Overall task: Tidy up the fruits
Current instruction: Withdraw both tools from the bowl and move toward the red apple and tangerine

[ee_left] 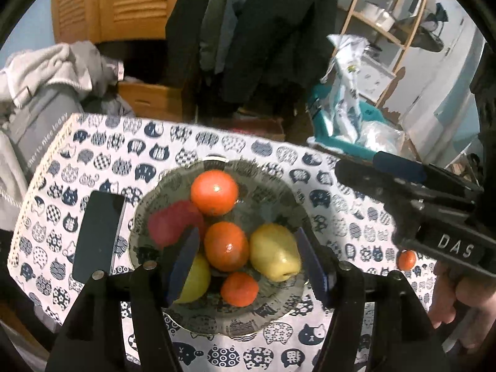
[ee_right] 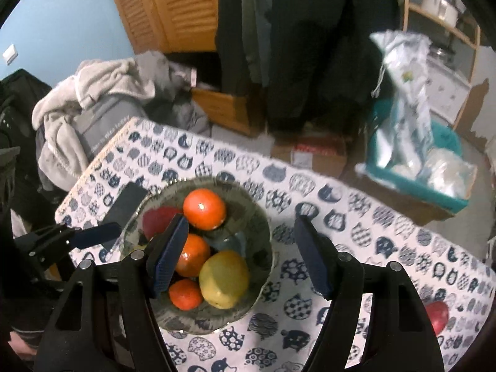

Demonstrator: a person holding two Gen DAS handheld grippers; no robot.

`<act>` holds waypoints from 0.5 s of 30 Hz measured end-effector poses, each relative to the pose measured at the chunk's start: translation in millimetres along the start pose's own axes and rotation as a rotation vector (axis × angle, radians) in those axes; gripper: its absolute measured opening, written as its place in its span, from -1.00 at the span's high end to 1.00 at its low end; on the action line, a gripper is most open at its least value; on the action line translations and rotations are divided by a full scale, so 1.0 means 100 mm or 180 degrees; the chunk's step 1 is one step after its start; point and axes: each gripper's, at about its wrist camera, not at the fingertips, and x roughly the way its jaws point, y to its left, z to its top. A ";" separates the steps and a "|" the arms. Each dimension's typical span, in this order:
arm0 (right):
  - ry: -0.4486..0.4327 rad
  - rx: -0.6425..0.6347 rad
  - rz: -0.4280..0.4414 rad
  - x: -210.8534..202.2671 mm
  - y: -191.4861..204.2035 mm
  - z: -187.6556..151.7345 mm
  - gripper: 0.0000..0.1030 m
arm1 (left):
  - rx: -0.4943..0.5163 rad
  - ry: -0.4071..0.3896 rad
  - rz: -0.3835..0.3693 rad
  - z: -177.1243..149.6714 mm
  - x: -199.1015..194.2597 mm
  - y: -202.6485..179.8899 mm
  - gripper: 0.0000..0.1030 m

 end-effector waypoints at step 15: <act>-0.0396 0.0061 -0.0127 -0.99 -0.13 0.04 -0.40 | 0.0395 -0.0378 -0.0153 0.09 -0.59 -0.49 -0.53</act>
